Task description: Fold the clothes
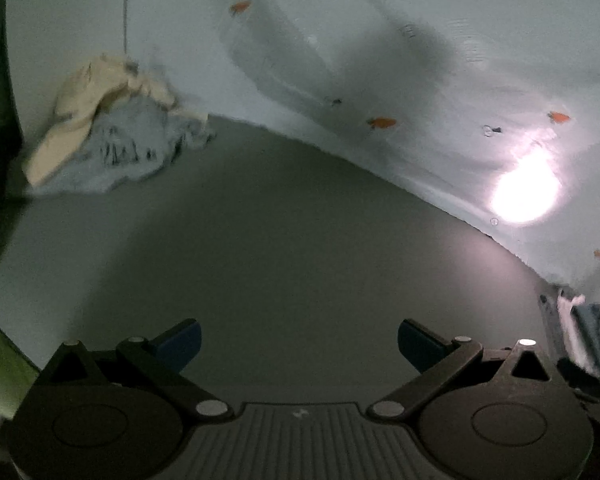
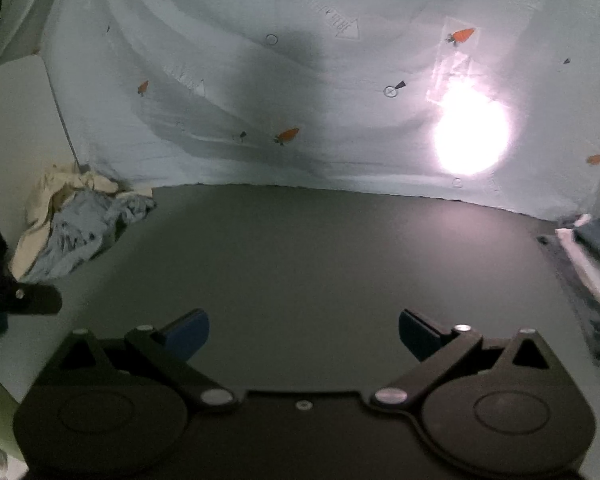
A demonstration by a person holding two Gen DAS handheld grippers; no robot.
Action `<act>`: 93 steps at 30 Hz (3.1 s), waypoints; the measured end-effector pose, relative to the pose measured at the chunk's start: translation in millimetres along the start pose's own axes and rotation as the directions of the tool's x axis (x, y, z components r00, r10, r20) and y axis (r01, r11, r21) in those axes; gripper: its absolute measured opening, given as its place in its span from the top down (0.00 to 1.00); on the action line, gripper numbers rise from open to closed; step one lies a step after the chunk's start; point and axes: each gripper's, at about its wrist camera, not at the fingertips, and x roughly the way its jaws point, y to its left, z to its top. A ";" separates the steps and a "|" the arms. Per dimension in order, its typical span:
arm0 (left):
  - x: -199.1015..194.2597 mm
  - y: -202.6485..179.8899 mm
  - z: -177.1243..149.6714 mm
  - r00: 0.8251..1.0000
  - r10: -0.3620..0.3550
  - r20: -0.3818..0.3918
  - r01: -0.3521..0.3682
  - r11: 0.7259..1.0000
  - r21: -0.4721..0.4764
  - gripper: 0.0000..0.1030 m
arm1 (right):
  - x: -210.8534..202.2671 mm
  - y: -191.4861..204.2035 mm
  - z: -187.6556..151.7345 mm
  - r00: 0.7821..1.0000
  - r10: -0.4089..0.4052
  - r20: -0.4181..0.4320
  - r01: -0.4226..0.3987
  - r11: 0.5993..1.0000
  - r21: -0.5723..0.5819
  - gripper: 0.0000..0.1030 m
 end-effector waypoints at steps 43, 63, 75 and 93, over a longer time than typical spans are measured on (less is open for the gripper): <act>277.6 315.9 356.0 0.913 0.379 0.151 -0.372 0.925 -0.072 0.88 | 330.2 195.3 131.6 0.949 -0.103 -0.300 0.103 0.995 -0.015 0.00; 60.4 -49.9 268.4 0.823 -0.385 0.418 0.247 0.905 0.348 0.94 | 178.6 7.4 104.9 0.994 -0.090 -0.054 0.100 0.971 0.218 0.00; 122.1 -148.1 99.5 0.880 -0.456 -0.134 0.474 0.826 0.305 0.61 | 76.4 -163.5 18.2 0.916 -0.381 -0.125 0.400 0.846 0.353 0.00; 224.0 30.2 160.3 0.992 -0.008 -0.123 0.003 0.999 -0.033 0.40 | 201.3 -112.0 16.7 0.930 -0.179 -0.322 0.230 0.965 0.129 0.27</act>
